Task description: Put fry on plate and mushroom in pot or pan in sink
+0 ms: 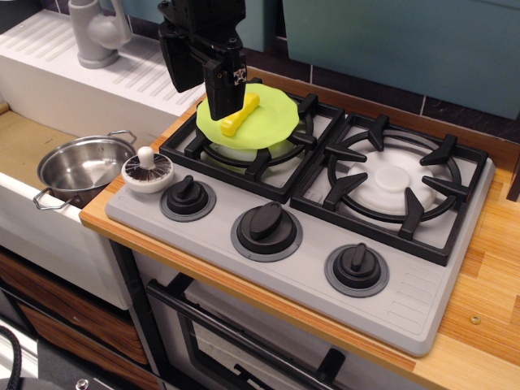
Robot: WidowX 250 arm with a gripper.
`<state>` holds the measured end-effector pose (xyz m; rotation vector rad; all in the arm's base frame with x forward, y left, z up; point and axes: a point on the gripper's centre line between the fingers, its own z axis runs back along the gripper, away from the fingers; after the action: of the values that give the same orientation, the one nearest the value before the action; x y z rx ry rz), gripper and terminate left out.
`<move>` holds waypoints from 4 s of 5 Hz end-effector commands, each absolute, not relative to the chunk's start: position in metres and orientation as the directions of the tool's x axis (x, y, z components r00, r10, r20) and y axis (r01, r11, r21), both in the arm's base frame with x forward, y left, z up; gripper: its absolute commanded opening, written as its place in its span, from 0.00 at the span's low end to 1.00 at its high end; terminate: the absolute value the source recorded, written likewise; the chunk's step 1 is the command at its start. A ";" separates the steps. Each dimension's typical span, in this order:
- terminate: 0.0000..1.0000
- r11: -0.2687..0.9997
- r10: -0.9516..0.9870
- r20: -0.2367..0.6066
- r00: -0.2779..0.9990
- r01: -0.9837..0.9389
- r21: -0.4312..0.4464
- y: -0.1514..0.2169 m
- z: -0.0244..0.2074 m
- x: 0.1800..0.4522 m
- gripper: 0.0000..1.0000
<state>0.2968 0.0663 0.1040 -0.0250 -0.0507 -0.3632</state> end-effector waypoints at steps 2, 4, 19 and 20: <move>0.00 0.941 -0.334 0.169 0.927 0.318 0.118 0.078 0.130 0.296 1.00; 0.00 0.950 -0.297 0.241 0.924 0.261 0.172 0.097 0.123 0.286 1.00; 0.00 0.984 -0.143 0.245 0.959 0.111 0.138 0.168 0.124 0.279 0.00; 0.00 0.987 -0.157 0.263 0.952 0.139 0.085 0.186 0.120 0.283 0.00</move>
<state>0.2768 0.1824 0.0989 0.0171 -0.2333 -0.1575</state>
